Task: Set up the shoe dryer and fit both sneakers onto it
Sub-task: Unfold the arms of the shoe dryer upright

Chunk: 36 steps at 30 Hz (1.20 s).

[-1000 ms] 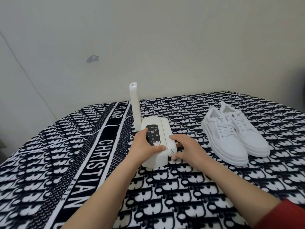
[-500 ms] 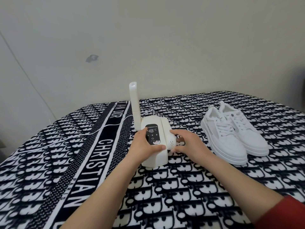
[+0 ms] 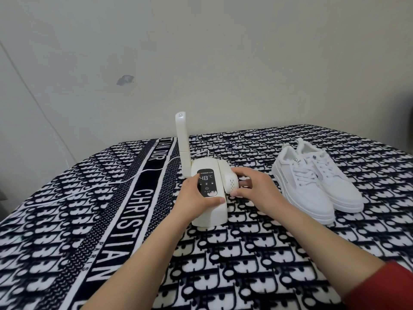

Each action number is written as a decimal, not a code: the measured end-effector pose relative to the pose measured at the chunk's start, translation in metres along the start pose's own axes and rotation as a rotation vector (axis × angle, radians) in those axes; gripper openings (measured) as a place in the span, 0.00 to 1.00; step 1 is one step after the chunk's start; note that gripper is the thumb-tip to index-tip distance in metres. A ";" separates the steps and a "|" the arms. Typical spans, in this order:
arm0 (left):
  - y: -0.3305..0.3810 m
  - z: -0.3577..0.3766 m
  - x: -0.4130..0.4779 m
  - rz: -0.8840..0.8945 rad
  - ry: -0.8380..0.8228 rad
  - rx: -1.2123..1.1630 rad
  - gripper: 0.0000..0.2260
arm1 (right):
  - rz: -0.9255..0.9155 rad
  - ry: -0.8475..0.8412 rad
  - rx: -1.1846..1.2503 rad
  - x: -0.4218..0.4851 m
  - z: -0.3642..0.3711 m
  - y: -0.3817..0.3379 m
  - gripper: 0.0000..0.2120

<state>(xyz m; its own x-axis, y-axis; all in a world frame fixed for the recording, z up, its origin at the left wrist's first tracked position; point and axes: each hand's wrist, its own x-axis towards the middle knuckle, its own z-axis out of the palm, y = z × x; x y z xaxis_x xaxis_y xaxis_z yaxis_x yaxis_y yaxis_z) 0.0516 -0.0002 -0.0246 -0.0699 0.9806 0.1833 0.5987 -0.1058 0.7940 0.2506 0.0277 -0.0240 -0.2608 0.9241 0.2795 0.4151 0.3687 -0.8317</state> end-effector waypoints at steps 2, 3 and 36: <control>0.000 0.000 0.000 -0.001 -0.001 -0.002 0.32 | -0.010 0.009 -0.004 0.001 -0.001 -0.002 0.30; 0.000 0.000 0.000 0.002 -0.001 -0.003 0.32 | -0.014 0.012 0.004 0.001 -0.002 -0.003 0.29; 0.008 -0.006 0.017 -0.122 -0.129 0.203 0.45 | -0.086 0.091 0.058 0.030 -0.012 -0.025 0.21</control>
<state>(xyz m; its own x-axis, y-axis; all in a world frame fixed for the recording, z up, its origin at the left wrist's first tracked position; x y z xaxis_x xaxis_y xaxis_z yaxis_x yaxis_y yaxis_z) 0.0499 0.0143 -0.0118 -0.0573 0.9983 0.0074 0.7406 0.0375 0.6709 0.2428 0.0469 0.0112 -0.2117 0.8955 0.3916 0.3428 0.4432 -0.8283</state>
